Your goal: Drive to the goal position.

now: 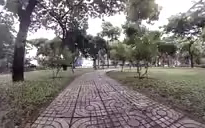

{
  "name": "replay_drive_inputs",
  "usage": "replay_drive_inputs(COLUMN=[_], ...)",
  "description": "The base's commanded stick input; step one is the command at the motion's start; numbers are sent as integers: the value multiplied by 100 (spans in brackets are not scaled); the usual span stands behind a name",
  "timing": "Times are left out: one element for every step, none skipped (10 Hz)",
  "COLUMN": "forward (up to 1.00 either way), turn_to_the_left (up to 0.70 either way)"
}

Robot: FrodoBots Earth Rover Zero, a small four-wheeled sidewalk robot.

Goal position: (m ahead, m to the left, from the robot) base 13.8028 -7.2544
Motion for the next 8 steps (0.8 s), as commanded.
replay_drive_inputs(forward=[100, 100, 100, 100, 100, 100, 100, 100], turn_to_the_left=[0, 0, 21, 27, 27, 27, 27, 0])
